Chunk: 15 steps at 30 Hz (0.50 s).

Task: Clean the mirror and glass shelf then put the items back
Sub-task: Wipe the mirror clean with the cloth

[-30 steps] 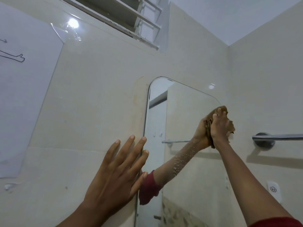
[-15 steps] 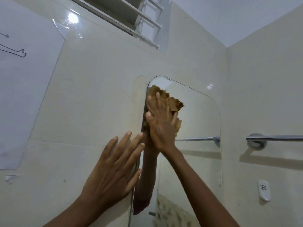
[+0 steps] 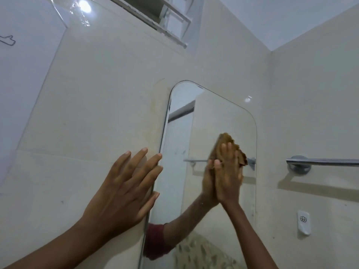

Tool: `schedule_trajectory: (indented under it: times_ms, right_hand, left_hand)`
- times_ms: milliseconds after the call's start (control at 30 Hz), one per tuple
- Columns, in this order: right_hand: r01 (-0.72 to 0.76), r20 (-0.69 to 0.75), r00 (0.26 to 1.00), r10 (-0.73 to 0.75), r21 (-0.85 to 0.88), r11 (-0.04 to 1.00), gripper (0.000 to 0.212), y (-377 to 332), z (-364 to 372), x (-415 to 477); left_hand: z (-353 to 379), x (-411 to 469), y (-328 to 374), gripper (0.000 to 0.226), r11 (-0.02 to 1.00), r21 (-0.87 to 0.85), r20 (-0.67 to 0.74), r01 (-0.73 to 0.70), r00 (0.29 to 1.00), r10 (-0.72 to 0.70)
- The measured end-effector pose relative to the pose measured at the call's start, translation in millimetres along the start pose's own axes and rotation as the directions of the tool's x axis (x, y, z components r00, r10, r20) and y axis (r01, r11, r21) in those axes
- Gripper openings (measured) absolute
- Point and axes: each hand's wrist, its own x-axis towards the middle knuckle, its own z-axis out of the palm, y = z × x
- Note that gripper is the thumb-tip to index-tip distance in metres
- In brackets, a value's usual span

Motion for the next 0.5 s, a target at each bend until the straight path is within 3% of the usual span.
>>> schedule_trajectory:
  times_ms: [167,267,400,500]
  right_hand:
    - [-0.264,-0.068,0.963,0.261,-0.024,0.964,0.071,42,-16,7]
    - [-0.375,-0.071,0.923,0.378,0.048,0.926,0.067,53,-20,5]
    - [-0.435,-0.105,0.888,0.449,0.132,0.891,0.066,41,-19,-10]
    - [-0.380,-0.021,0.923,0.385,0.118,0.917,0.067,18,-18,-23]
  left_hand:
    - [-2,1,0,0.051,1.000,0.007,0.000,0.003,1.000,-0.003]
    - [-1,0,0,0.051,1.000,0.003,-0.006,0.003,1.000,-0.003]
    - [-1,1,-1,0.051,1.000,-0.002,-0.005,0.005,1.000,-0.005]
    - [-1,1,-1,0.052,1.000,-0.006,0.008,0.008,1.000,-0.008]
